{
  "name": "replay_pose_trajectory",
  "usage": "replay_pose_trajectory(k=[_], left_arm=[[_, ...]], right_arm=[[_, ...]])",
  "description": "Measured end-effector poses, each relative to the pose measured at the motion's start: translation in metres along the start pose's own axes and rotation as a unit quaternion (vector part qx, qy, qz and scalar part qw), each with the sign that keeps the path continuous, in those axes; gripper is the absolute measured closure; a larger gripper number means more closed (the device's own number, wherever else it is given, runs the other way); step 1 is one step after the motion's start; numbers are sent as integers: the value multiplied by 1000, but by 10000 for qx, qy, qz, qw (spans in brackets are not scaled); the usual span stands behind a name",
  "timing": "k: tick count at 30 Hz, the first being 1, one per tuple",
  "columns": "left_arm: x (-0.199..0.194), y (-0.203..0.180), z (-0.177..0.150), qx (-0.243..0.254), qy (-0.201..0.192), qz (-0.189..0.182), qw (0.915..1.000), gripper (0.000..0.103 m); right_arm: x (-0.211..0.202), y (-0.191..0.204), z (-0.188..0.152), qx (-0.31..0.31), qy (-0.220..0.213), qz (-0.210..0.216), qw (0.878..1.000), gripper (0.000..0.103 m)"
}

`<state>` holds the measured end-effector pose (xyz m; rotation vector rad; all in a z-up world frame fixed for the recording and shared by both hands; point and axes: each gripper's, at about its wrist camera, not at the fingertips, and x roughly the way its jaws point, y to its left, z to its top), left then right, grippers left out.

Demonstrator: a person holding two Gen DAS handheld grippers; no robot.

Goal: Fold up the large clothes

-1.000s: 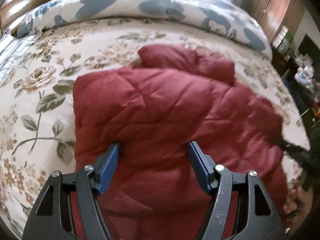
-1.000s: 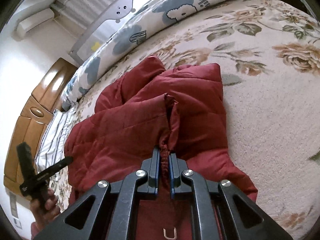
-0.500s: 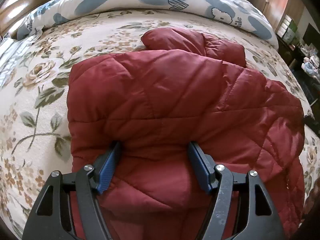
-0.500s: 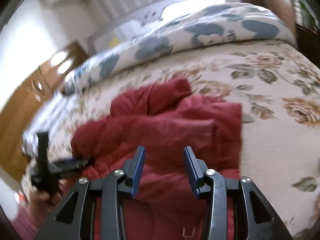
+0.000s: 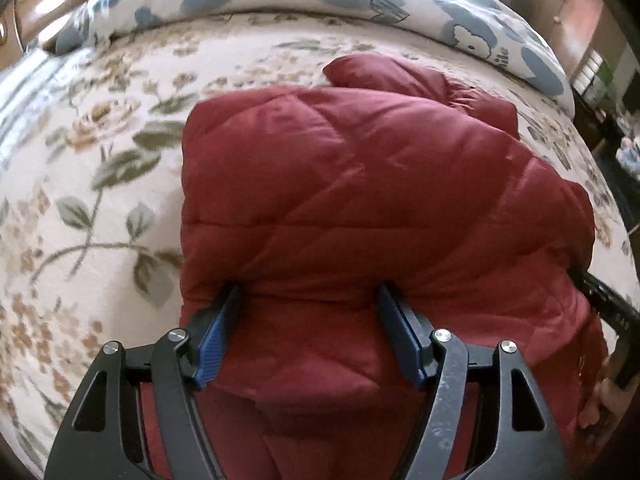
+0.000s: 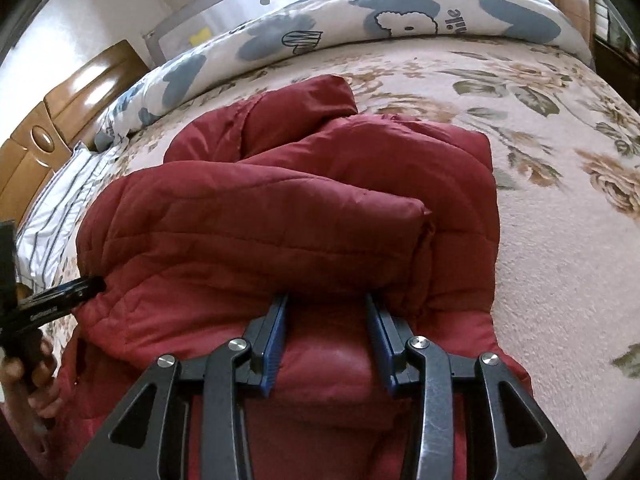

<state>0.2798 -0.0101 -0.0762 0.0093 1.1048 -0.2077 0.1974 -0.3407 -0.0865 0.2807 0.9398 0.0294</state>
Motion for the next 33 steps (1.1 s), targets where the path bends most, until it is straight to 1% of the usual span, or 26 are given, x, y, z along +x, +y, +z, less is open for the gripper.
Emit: replay_pose_trajectory(k=[5, 11, 16, 20, 25, 30, 33], left_arm=[[4, -2, -4, 61, -27, 34, 10000, 27], [4, -1, -6, 59, -36, 15, 10000, 26], [5, -2, -4, 93, 26, 86, 9999, 26], [-6, 1, -6, 39, 55, 56, 10000, 26], [-37, 13, -23, -40, -73, -7, 10000, 27], [-63, 21, -45, -15, -181, 34, 9998, 27], [-73, 27, -63, -106, -142, -11, 9998, 27]], right_arm=[[3, 4, 0, -56, -17, -41, 10000, 63], [5, 2, -2, -29, -40, 12, 10000, 63], [5, 3, -4, -60, -78, 2, 10000, 63], [4, 1, -4, 20, -109, 50, 9999, 63], [-22, -4, -5, 320, -198, 397, 9985, 61], [-55, 2, -18, 259, -256, 356, 9987, 53], [-68, 4, -30, 277, -169, 413, 9986, 52]])
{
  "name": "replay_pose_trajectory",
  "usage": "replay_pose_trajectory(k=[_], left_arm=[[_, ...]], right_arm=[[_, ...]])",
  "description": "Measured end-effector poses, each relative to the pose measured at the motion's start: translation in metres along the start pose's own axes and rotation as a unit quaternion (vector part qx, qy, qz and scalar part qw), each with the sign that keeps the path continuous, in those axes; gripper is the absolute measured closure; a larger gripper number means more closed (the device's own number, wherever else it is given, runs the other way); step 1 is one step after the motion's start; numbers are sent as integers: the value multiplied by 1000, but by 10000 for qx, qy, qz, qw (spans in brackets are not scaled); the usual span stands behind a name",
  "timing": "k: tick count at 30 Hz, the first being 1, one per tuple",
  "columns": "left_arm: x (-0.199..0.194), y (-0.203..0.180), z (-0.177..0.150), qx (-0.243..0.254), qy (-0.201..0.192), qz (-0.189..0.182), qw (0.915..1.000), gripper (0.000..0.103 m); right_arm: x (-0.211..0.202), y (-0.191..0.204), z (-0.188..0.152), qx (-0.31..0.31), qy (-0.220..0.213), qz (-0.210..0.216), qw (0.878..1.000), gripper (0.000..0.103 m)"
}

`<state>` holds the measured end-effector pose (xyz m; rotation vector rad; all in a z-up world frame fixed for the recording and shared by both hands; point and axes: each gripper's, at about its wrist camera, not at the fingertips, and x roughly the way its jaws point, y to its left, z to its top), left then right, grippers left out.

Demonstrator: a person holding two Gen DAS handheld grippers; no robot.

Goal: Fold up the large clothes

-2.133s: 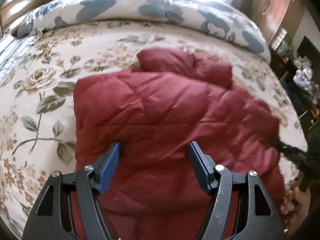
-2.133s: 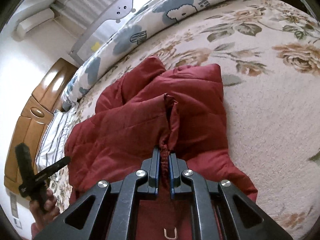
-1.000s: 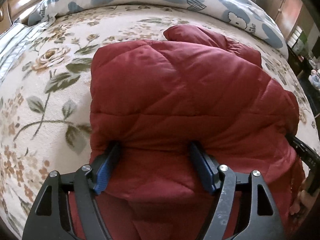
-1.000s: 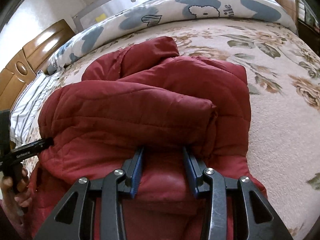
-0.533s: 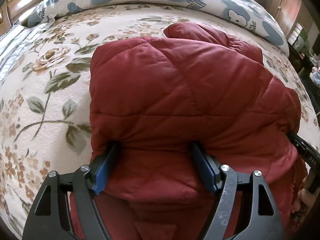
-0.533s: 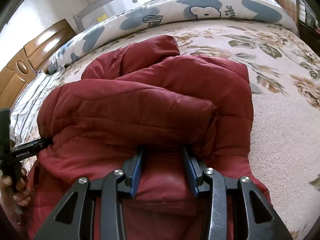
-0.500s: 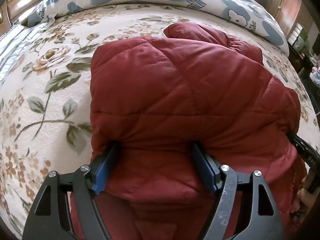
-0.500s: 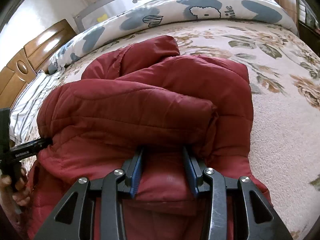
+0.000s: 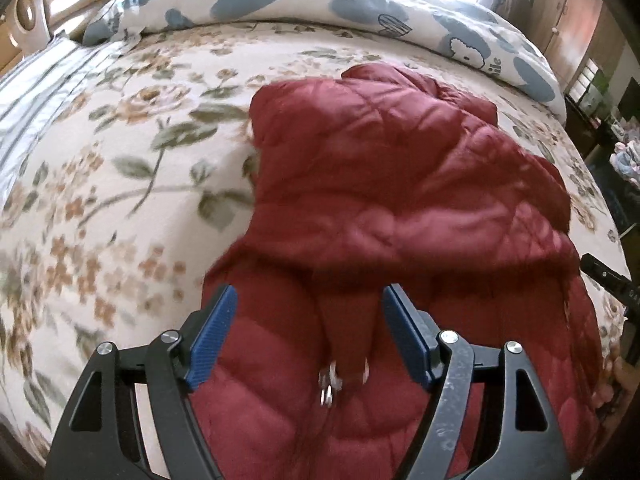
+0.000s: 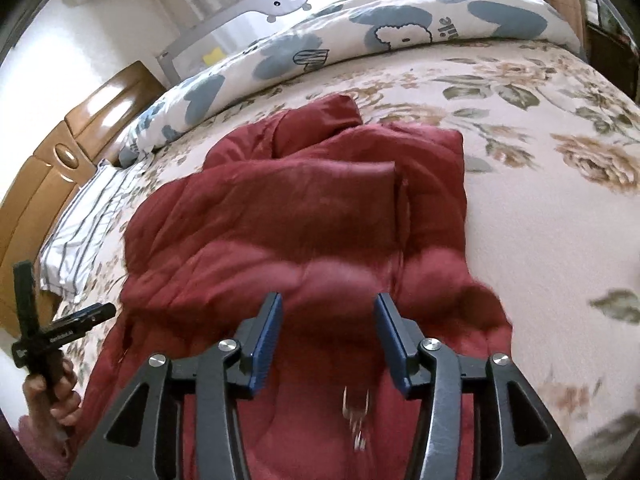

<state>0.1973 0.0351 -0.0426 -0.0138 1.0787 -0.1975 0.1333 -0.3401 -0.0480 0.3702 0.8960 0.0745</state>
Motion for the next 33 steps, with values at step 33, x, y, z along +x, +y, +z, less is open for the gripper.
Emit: replay_pose_trajectory(k=[33], left_arm=[[-53, 73, -115, -582, 467, -347, 9966, 27]], right_arm=[[-119, -54, -116, 462, 323, -495, 9972, 30]])
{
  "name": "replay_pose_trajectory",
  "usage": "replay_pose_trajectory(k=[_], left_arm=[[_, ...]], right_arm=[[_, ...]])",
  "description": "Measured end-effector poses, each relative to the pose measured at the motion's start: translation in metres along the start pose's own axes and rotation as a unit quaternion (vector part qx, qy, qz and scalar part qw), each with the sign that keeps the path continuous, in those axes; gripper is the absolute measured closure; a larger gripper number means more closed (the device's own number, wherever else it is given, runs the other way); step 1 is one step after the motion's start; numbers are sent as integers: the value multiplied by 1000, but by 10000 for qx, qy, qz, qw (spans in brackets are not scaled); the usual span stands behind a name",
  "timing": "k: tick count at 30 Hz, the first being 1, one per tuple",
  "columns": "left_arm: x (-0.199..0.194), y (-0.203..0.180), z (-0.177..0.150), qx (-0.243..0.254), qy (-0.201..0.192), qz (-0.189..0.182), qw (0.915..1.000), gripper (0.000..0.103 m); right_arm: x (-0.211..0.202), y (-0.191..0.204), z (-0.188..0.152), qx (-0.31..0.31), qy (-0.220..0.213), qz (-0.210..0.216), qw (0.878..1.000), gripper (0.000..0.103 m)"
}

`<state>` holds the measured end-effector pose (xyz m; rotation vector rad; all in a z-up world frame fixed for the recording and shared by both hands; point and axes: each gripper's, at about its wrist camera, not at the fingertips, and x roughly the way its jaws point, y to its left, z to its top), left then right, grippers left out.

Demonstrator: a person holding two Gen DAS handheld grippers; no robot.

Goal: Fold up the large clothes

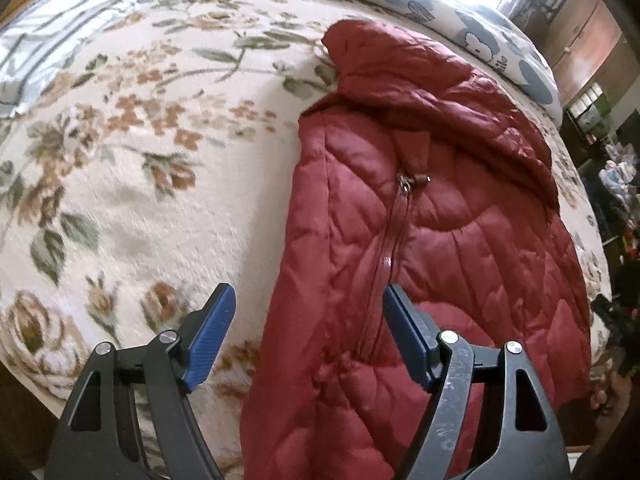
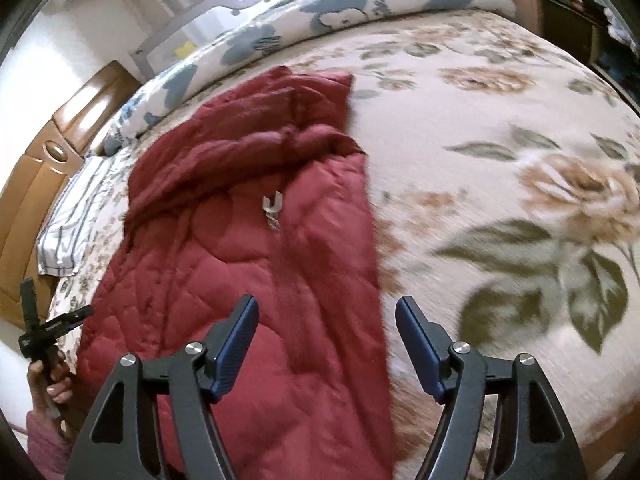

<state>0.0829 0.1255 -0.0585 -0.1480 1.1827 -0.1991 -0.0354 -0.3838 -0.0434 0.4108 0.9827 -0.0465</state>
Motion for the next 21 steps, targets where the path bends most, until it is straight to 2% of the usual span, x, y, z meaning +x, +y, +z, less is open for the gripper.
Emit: replay_pose_trajectory(k=[8, 21], left_arm=[[5, -6, -19, 276, 331, -156, 9989, 27], [-5, 4, -52, 229, 585, -537, 9966, 27]], right_arm=[[5, -20, -32, 217, 433, 162, 9987, 30], [7, -15, -69, 56, 879, 625, 9942, 30]])
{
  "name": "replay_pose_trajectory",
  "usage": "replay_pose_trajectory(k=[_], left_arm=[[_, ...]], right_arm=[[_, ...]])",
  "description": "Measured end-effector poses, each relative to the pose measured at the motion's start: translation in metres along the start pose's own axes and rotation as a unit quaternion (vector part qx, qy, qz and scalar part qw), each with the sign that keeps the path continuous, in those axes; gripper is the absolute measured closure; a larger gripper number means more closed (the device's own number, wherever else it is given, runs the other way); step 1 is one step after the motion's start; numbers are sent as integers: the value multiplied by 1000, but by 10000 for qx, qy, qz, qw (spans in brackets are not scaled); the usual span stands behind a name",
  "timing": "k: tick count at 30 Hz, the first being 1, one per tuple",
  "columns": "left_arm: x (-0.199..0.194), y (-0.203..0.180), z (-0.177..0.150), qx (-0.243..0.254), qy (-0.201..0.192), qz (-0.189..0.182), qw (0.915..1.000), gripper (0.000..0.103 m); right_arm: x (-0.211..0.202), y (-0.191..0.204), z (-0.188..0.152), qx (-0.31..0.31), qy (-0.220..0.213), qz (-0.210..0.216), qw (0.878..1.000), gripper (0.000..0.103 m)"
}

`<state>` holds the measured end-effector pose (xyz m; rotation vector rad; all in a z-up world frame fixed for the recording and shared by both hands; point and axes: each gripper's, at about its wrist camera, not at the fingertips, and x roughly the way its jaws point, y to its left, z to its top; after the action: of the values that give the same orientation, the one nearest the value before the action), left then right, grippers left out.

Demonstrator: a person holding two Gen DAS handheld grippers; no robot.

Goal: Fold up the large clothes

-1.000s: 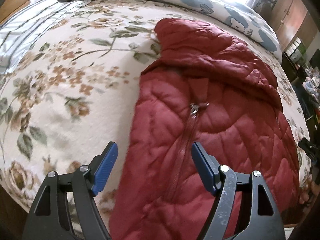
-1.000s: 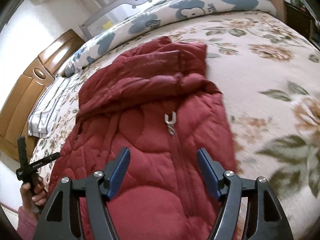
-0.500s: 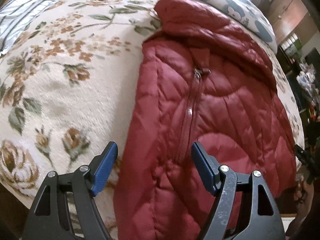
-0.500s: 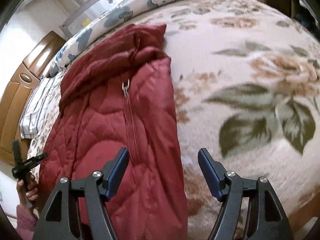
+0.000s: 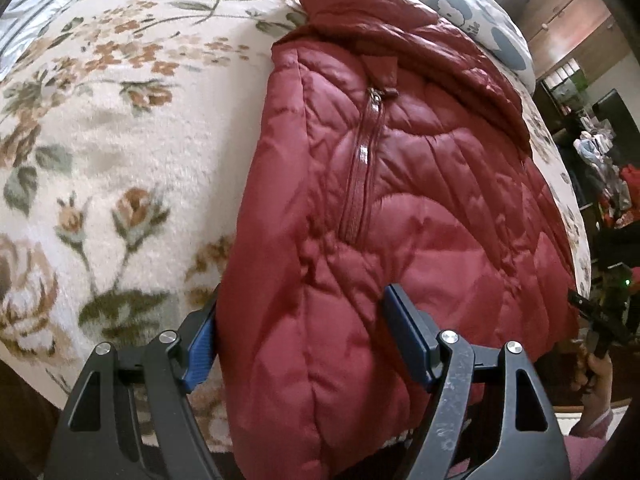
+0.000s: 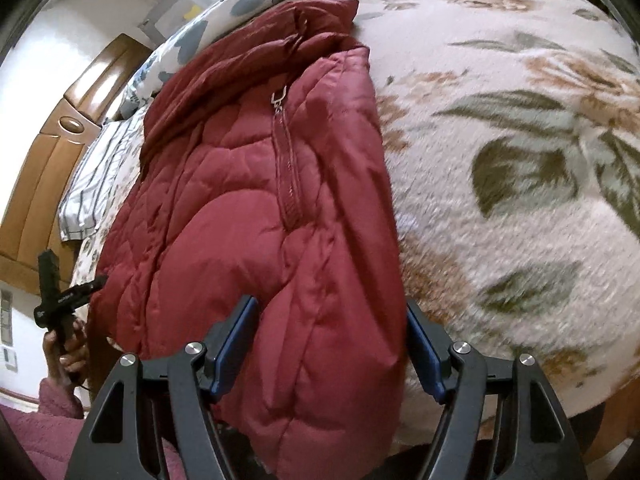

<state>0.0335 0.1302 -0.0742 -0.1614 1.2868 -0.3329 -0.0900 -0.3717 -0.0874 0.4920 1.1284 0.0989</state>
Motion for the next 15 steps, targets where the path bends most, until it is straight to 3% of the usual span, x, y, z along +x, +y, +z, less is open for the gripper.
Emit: replay_pose_trajectory(k=[11, 15], left_arm=[[3, -3, -17, 74, 97, -316, 9994, 26], [3, -8, -20, 184, 90, -345, 9992, 27]], right_arm=[[2, -13, -6, 421, -95, 607, 9972, 29], [2, -10, -8, 396, -127, 595, 9974, 31]])
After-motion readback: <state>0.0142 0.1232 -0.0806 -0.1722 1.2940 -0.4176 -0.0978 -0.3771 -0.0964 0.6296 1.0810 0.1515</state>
